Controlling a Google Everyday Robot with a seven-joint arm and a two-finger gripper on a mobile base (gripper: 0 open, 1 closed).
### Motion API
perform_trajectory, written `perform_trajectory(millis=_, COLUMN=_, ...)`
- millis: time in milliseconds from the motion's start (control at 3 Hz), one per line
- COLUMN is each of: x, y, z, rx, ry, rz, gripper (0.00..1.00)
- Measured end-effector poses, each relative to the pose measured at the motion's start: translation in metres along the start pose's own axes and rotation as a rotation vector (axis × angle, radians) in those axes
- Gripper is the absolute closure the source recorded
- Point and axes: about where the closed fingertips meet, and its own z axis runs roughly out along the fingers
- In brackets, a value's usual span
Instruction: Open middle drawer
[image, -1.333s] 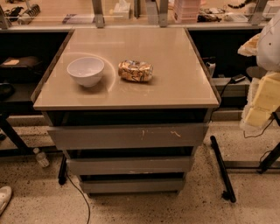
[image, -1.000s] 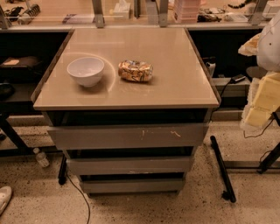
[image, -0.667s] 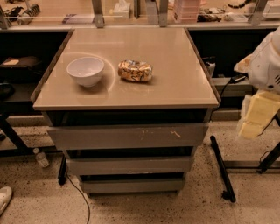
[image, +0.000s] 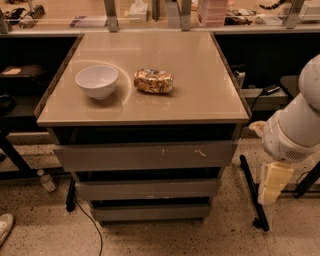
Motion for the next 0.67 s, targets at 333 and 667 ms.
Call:
perform_trajectory(millis=333, x=0.017, y=0.012, z=0.056, rx=-0.031, ry=-0.128, rz=-0.036, gripper=0.0)
perform_trajectory(millis=667, x=0.026, y=0.018, z=0.097, rx=-0.083, ry=-0.263, rz=-0.083, gripper=0.0)
